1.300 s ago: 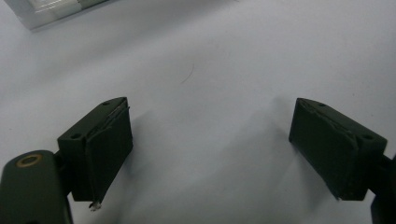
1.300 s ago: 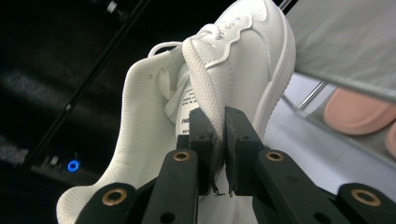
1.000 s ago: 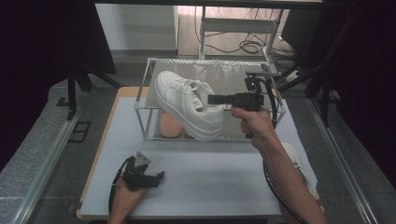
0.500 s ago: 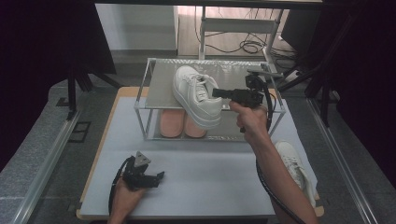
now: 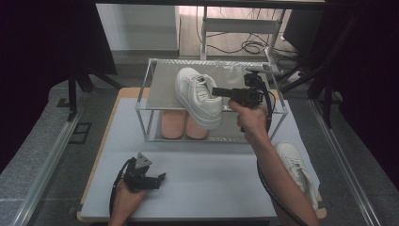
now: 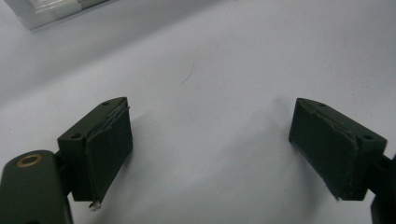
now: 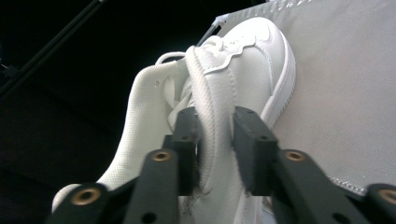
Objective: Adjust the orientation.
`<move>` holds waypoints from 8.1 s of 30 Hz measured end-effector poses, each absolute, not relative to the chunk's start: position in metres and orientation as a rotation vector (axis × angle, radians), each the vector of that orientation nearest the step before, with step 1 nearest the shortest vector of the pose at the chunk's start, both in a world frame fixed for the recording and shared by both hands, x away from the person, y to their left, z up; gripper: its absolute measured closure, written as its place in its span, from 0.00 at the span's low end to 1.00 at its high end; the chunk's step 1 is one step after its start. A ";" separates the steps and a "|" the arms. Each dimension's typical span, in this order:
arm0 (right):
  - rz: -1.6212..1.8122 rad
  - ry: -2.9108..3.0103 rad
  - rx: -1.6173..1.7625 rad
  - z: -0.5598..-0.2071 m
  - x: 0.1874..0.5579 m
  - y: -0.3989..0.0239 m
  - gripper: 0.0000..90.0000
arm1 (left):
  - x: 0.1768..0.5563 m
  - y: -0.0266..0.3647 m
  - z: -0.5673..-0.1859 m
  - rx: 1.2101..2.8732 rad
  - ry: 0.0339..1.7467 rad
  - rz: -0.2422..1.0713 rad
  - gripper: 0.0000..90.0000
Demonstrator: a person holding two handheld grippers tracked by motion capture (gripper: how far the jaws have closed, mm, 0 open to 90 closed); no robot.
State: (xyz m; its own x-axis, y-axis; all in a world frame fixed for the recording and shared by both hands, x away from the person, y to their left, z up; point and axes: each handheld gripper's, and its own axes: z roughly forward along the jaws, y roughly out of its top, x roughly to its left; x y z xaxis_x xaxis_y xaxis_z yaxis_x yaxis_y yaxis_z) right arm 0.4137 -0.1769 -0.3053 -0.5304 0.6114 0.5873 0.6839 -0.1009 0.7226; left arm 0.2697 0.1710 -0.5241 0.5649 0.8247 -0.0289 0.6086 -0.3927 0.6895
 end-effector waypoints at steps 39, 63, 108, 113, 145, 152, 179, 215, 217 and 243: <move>-1.868 -2.221 -1.178 -0.335 0.323 -0.214 1.00 | 0.270 0.171 -0.524 2.137 1.143 0.422 0.15; -1.779 -2.311 -1.071 -0.341 0.337 -0.168 1.00 | 0.270 0.171 -0.524 2.136 1.143 0.422 0.15; -1.723 -2.387 -1.080 -0.344 0.382 -0.122 1.00 | 0.269 0.171 -0.524 2.134 1.142 0.425 0.15; -1.724 -2.389 -1.085 -0.344 0.381 -0.120 1.00 | 0.269 0.171 -0.524 2.135 1.142 0.422 0.15; -1.676 -2.454 -1.045 -0.350 0.388 -0.097 1.00 | 0.270 0.171 -0.524 2.134 1.142 0.424 0.15; -1.665 -2.472 -1.028 -0.350 0.394 -0.079 1.00 | 0.269 0.171 -0.524 2.135 1.143 0.423 0.15; -1.394 -2.859 -0.975 -0.374 0.349 -0.116 0.71 | 0.269 0.171 -0.524 2.135 1.143 0.423 0.15; -0.966 -2.917 -1.394 -0.415 0.339 -0.250 1.00 | 0.269 0.171 -0.524 2.136 1.144 0.421 0.15; -0.955 -2.904 -1.426 -0.416 0.339 -0.258 1.00 | 0.269 0.171 -0.524 2.137 1.143 0.423 0.15; -0.904 -2.753 -1.911 -0.418 0.323 -0.378 1.00 | 0.269 0.171 -0.524 2.137 1.144 0.423 0.15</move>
